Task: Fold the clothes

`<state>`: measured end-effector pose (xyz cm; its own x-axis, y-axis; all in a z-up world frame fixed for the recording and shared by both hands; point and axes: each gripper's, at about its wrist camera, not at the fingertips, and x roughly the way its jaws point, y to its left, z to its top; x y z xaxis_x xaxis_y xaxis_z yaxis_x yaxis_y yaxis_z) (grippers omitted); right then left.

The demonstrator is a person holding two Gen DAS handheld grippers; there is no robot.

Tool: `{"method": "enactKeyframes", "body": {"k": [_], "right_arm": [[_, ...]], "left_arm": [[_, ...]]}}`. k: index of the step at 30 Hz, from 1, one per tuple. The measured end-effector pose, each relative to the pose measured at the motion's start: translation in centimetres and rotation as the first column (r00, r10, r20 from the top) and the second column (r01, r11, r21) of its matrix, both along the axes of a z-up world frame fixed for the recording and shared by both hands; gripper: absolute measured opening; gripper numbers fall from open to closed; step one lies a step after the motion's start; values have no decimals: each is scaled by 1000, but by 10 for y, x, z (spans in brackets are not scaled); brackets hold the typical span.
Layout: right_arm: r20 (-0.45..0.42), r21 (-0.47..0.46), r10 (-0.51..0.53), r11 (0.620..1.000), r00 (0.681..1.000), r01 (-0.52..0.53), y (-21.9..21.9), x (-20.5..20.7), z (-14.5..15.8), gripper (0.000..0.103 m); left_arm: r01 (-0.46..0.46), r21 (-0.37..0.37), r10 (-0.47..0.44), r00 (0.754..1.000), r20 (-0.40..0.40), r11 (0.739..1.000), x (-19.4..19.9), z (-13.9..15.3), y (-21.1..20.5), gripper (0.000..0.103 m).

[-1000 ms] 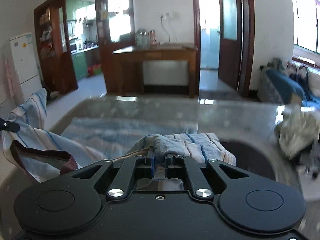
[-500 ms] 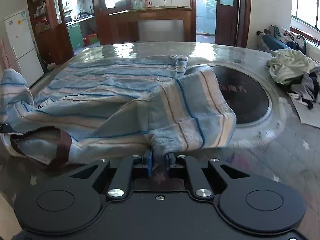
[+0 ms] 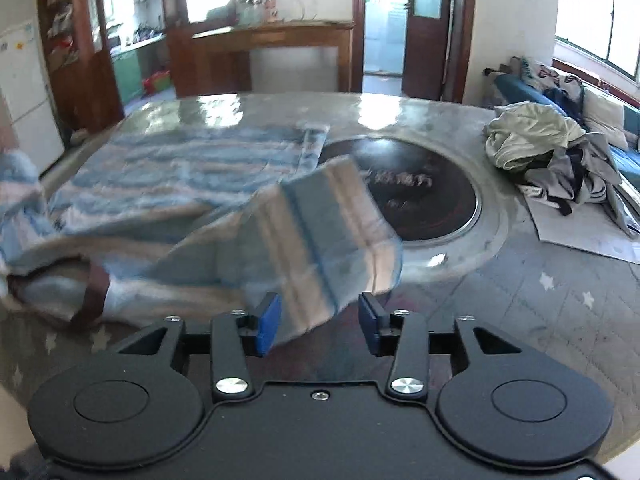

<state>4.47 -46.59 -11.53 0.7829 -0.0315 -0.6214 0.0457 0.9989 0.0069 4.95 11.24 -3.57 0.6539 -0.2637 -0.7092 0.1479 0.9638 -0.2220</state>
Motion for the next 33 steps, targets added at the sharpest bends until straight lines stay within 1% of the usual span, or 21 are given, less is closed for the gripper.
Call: {"method": "enactKeyframes", "body": {"k": [4,5,8,10,11,13,15,16,18,20,22,25,26,27,30,32,33], "right_arm": [[19,-11,-19,1000,1000,20,-11,27,-1,54],[17,-9,-34,999,999,34,-16,32,-3,58],[4,1,-75,997,997,75,-29,43,-10,60],[-12,15,-95,995,995,95,-36,46,-16,61],[-16,19,-99,995,995,100,-37,46,-17,61],[-50,64,-107,992,993,110,-45,47,-28,61],[-67,75,-111,990,991,116,-47,46,-34,60],[-75,78,-114,990,991,119,-48,46,-38,57],[-76,75,-116,990,990,121,-47,44,-40,46],[-76,67,-109,991,991,114,-47,43,-40,26],[-79,80,-102,991,992,108,-49,41,-40,16],[-75,76,-101,991,992,107,-49,39,-40,12],[-73,72,-100,992,992,106,-49,38,-40,11],[-65,60,-100,993,993,104,-47,35,-39,11],[-52,37,-96,994,994,98,-45,29,-34,10],[-43,23,-97,995,994,98,-46,24,-30,10],[-41,17,-97,995,994,98,-46,23,-28,10]], "left_arm": [[15,12,-16,999,28,1000,-11,7,-8,57],[13,15,-14,999,33,1000,-11,9,-10,58],[34,19,-35,998,43,999,-12,11,-14,58],[53,33,-55,997,46,998,-12,10,-20,58],[77,48,-79,996,45,996,-11,9,-26,58],[99,57,-101,994,43,993,-10,7,-32,59],[129,80,-133,990,37,988,-7,4,-44,59],[134,84,-138,990,36,987,-6,4,-46,59],[156,96,-160,987,35,983,-2,2,-56,59],[169,108,-174,984,36,980,0,0,-62,59],[184,144,-192,980,44,972,3,-3,-73,59],[195,191,-208,977,52,962,5,-7,-82,59],[195,194,-209,976,53,961,5,-7,-83,59],[192,216,-208,977,53,957,7,-10,-86,59],[183,247,-201,978,51,952,11,-15,-90,58],[173,259,-191,981,46,950,15,-17,-89,46],[171,256,-188,981,44,951,16,-18,-88,31]]}}
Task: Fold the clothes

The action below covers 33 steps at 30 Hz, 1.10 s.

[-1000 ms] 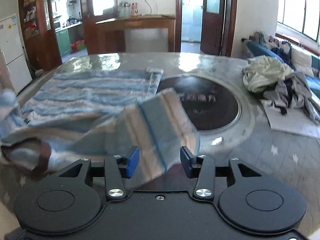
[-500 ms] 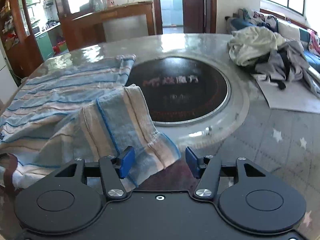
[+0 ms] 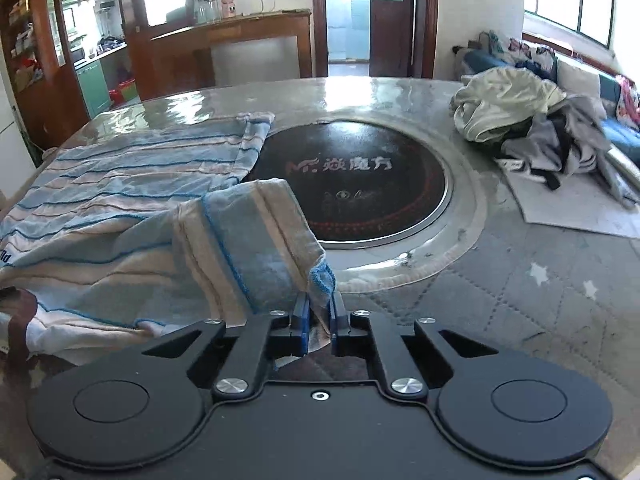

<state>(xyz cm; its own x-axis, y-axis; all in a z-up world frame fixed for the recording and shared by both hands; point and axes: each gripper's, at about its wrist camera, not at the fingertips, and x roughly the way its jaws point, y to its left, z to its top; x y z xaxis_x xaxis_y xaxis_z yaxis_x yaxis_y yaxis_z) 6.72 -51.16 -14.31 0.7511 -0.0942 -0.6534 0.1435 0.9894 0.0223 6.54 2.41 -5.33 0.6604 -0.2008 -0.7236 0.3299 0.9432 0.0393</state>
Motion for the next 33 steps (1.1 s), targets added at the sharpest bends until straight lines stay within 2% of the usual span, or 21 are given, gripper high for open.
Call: {"method": "enactKeyframes", "body": {"k": [1,3,7,10,14,15,20,21,24,27,28,30,31,33], "right_arm": [[2,-4,1,1000,1000,-1,0,-2,2,10],[5,-26,2,1000,1000,-2,3,-7,5,10],[12,-71,10,997,1000,-9,10,-19,10,10],[12,-76,10,997,1000,-9,12,-26,12,10],[-10,-61,-7,998,1000,6,8,-32,8,10],[-23,-58,-12,998,1000,11,7,-33,5,10],[-67,-54,-11,999,998,7,3,-36,0,14],[-72,-55,-8,998,997,4,3,-36,1,15],[-76,-67,-3,998,997,-2,4,-39,6,18],[-56,-82,-7,997,998,2,1,-39,17,23],[-49,-85,-8,996,999,4,0,-38,19,23],[-21,-92,-11,996,1000,9,-2,-36,29,24],[-11,-93,-11,996,1000,9,-2,-33,32,25],[12,-89,2,996,1000,-1,-1,-26,41,29]], "left_arm": [[-6,-15,5,1000,-11,1000,2,0,4,23],[-30,-49,30,999,-15,998,4,3,13,15],[-82,-97,83,997,6,992,5,13,35,8],[-188,-175,192,981,8,966,4,25,76,7],[-294,-205,299,954,-7,934,3,31,113,7],[-340,-211,343,939,-24,917,4,29,131,7],[-432,-140,423,901,-94,891,12,14,165,9],[-477,-107,463,876,-133,872,17,8,175,9],[-517,-89,499,851,-165,851,22,4,190,15],[-500,-102,487,864,-125,860,20,15,188,27],[-485,-109,474,873,-117,868,19,18,184,28],[-412,-125,405,911,-81,902,18,30,165,29],[-399,-128,391,917,-77,908,18,32,161,29],[-270,-159,262,963,-68,950,16,39,131,29]]}}
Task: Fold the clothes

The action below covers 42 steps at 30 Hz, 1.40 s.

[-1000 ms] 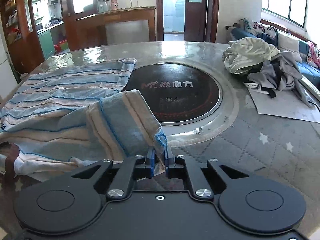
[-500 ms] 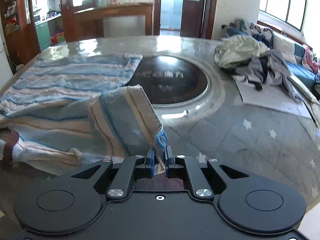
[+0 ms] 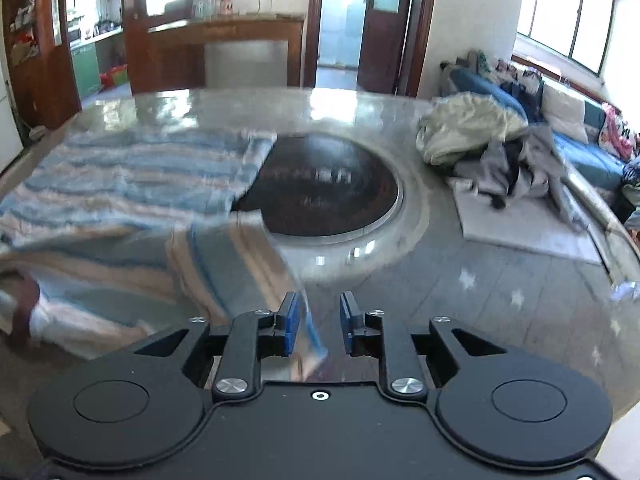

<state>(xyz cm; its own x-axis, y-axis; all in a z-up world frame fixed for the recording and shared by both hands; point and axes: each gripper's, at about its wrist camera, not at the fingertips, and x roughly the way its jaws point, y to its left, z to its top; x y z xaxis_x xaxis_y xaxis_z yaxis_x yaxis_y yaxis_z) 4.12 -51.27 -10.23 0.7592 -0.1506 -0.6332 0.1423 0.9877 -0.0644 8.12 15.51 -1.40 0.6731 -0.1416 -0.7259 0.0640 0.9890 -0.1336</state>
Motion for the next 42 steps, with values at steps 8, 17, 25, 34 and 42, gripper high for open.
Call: {"method": "enactKeyframes", "body": {"k": [8,17,25,34,42], "right_arm": [[9,-12,129,992,992,-129,34,36,11,34],[8,-37,195,980,981,-194,54,41,15,38],[-6,-40,203,978,979,-203,56,38,12,39],[-5,-33,210,977,978,-210,59,39,11,39],[-36,-35,239,970,970,-240,69,42,2,39]], "left_arm": [[541,-59,-540,841,31,839,-32,-7,-128,29],[767,45,-768,638,57,640,-64,-27,-216,40],[816,193,-835,548,40,545,-57,-42,-257,44],[831,211,-848,530,-21,515,-46,-54,-264,34],[837,210,-856,517,-7,505,-50,-55,-260,9]]}}
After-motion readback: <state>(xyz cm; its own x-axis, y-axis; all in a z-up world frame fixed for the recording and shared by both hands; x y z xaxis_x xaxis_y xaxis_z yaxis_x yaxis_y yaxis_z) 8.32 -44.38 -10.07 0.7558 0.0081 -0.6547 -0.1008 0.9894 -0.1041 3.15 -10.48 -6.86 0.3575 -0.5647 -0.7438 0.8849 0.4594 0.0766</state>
